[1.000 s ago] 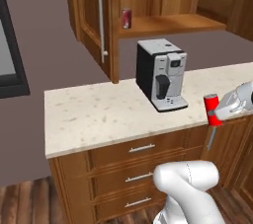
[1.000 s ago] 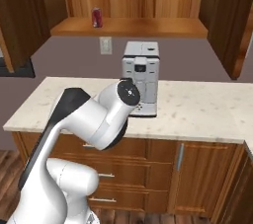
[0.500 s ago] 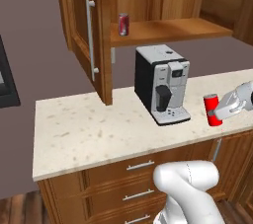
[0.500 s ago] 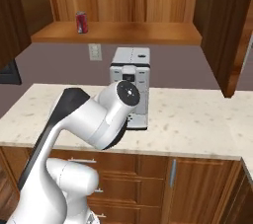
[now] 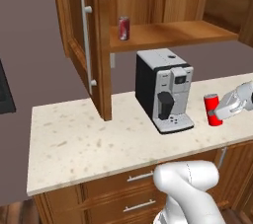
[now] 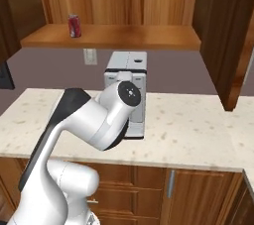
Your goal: Pick the can, can from the counter and place them in the open cabinet.
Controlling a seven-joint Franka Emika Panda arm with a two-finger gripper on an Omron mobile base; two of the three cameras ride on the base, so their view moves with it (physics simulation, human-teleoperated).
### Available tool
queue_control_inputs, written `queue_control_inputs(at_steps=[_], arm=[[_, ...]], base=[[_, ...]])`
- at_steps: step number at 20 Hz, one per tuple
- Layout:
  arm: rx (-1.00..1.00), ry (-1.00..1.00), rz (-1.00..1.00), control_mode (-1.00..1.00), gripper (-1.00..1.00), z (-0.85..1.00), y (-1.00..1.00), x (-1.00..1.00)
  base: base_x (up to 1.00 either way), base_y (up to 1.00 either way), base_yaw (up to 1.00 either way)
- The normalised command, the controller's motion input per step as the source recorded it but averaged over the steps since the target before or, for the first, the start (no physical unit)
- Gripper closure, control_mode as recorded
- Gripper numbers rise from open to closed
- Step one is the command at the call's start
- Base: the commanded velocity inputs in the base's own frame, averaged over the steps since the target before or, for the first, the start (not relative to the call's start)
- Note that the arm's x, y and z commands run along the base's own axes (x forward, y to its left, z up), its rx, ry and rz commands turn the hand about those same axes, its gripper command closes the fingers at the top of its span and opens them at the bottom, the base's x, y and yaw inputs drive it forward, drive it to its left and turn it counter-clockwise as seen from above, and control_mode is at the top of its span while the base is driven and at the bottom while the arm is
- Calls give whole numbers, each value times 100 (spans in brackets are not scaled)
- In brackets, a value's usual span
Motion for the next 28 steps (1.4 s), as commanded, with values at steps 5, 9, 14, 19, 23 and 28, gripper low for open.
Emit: queue_control_inputs(at_steps=[5,9,14,19,23,28], arm=[[0,0,0,100,100,0,0,0],[0,0,0,100,100,0,0,0],[0,0,0,100,100,0,0,0],[0,0,0,100,100,0,0,0],[0,0,0,100,100,0,0,0],[0,0,0,100,100,0,0,0]], base=[[41,-9,0],[38,-6,0],[8,-4,-1],[0,0,0],[0,0,0],[0,-1,0]])
